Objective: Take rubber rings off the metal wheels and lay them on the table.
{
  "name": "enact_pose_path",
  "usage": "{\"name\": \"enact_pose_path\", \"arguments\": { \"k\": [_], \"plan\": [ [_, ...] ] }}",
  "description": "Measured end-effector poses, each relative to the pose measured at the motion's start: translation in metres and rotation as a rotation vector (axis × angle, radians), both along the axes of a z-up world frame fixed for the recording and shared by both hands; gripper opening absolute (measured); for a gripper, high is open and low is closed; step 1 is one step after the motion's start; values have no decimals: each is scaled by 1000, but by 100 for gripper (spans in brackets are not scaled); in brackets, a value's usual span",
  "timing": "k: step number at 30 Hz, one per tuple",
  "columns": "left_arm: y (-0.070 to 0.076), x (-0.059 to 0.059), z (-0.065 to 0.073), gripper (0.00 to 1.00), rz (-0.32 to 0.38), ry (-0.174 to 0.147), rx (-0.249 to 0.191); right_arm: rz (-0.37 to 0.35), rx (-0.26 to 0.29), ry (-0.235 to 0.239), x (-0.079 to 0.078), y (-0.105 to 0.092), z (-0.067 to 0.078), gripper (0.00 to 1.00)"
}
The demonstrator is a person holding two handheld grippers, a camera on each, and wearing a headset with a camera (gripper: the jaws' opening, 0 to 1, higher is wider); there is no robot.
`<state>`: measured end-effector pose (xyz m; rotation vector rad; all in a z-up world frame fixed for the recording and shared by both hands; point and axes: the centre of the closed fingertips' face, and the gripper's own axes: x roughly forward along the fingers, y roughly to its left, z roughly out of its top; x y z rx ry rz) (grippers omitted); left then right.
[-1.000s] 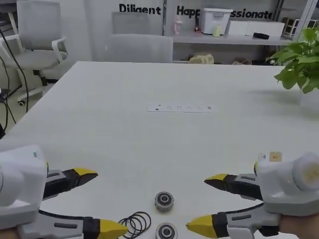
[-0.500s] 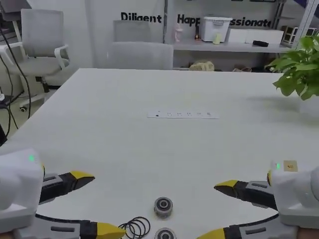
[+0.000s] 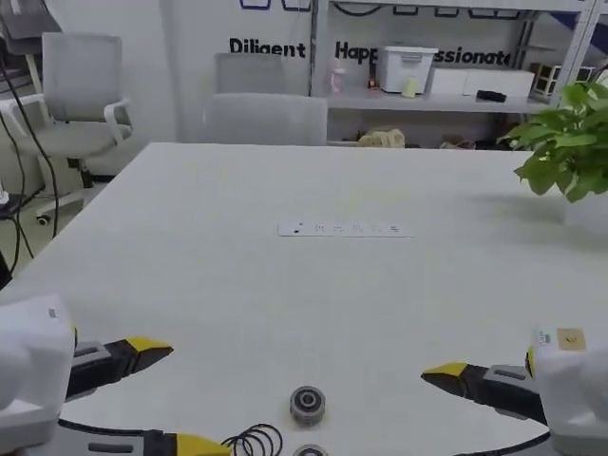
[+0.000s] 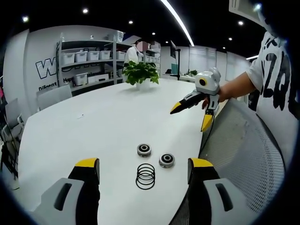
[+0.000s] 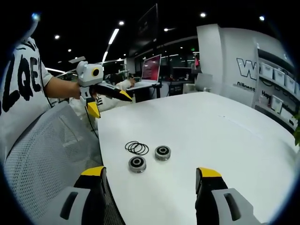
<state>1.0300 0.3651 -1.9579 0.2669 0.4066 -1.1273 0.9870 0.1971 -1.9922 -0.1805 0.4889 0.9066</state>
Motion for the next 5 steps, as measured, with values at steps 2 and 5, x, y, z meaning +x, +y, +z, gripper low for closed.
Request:
{"name": "enact_pose_path", "arguments": {
  "k": [2,5],
  "plan": [
    [0,-1,1,75,1,-3,-1,0,1,-4,-1,0,1,77],
    [1,-1,2,75,6,-5,-1,-2,8,-5,-2,0,2,78]
  ]
}}
